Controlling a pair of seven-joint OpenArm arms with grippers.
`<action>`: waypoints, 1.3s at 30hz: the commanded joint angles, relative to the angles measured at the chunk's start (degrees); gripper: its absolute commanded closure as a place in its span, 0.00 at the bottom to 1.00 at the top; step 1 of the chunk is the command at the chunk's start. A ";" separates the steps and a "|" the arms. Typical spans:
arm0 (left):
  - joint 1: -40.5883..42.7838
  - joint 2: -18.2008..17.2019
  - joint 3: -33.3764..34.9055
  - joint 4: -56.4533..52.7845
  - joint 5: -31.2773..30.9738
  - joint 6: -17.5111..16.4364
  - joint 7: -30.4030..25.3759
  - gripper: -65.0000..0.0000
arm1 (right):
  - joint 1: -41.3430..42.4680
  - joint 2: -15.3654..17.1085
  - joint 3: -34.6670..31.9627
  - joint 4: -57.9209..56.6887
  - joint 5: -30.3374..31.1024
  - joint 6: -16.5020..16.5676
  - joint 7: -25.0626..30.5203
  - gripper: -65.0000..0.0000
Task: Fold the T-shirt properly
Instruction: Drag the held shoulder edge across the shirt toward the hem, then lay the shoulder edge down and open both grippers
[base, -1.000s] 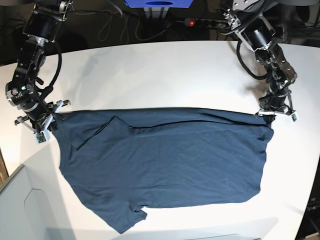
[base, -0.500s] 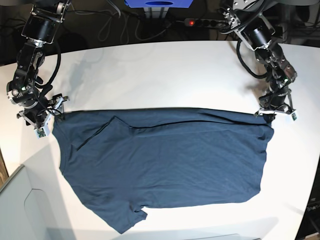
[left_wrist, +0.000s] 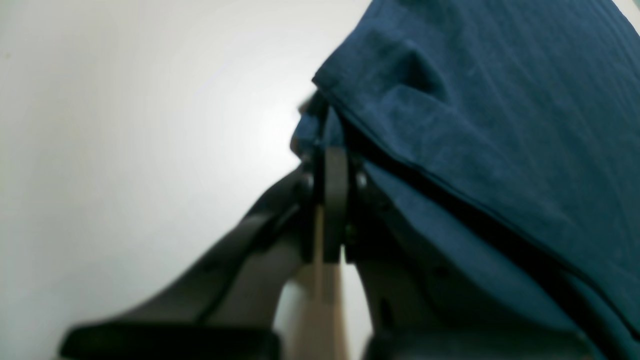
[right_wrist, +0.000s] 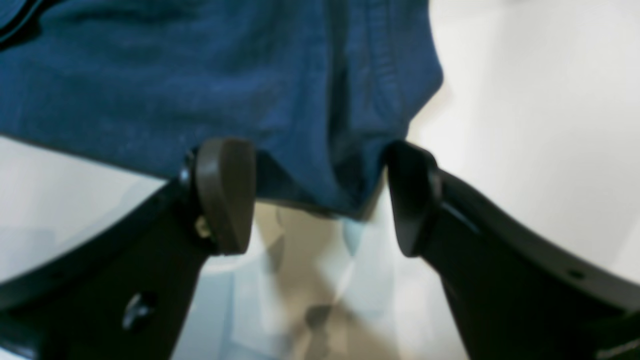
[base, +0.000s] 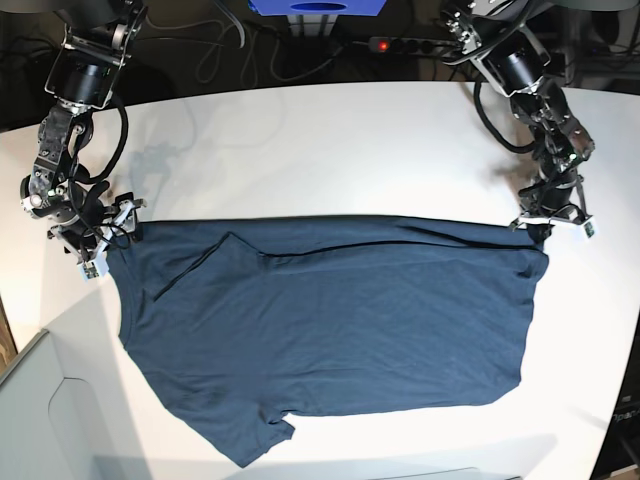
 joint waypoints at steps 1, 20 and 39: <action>0.29 -0.58 -0.14 0.44 0.84 0.41 1.29 1.00 | 1.13 0.91 0.19 0.09 0.75 1.37 1.11 0.40; 2.14 -1.55 -0.14 5.54 0.84 0.41 1.90 1.00 | -0.27 2.49 0.01 0.80 0.67 4.79 0.41 1.00; 3.90 -1.37 0.39 24.00 1.19 0.50 5.16 1.00 | 9.40 4.07 -1.92 19.61 0.58 5.63 -13.84 0.99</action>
